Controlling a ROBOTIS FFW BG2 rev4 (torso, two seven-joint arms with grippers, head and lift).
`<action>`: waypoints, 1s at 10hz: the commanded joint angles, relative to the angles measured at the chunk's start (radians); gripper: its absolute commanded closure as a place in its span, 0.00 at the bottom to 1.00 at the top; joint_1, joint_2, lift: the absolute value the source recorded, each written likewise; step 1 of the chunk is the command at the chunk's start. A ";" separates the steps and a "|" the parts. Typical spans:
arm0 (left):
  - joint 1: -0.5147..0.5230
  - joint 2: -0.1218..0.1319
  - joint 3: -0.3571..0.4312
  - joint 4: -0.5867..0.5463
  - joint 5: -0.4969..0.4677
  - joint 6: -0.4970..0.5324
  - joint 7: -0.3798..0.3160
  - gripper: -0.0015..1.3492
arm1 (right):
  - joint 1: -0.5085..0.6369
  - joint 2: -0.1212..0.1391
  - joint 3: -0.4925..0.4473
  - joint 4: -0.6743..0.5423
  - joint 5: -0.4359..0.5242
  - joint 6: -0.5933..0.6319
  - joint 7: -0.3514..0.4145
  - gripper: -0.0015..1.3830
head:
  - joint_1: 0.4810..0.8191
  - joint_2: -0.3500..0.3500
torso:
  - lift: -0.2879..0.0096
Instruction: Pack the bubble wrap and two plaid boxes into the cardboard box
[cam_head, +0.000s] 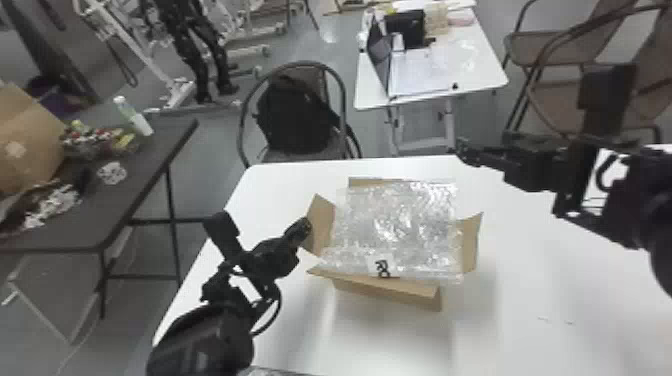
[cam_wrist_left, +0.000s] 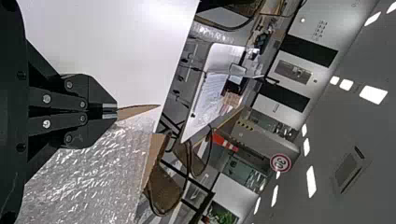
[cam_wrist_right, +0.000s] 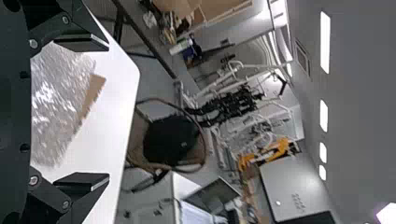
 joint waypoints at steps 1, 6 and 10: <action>0.002 -0.002 0.001 -0.001 0.002 -0.004 0.000 0.90 | 0.073 0.005 -0.066 -0.138 0.162 0.002 -0.006 0.21 | 0.60 0.98 | 0.80; 0.025 -0.014 0.022 -0.004 0.022 -0.026 0.000 0.90 | 0.504 -0.042 -0.305 -0.428 0.318 0.025 0.036 0.21 | 0.63 0.77 | 0.80; 0.036 -0.016 0.032 -0.007 0.034 -0.036 0.000 0.90 | 0.672 0.005 -0.373 -0.439 0.396 -0.107 0.143 0.21 | 0.63 0.71 | 0.80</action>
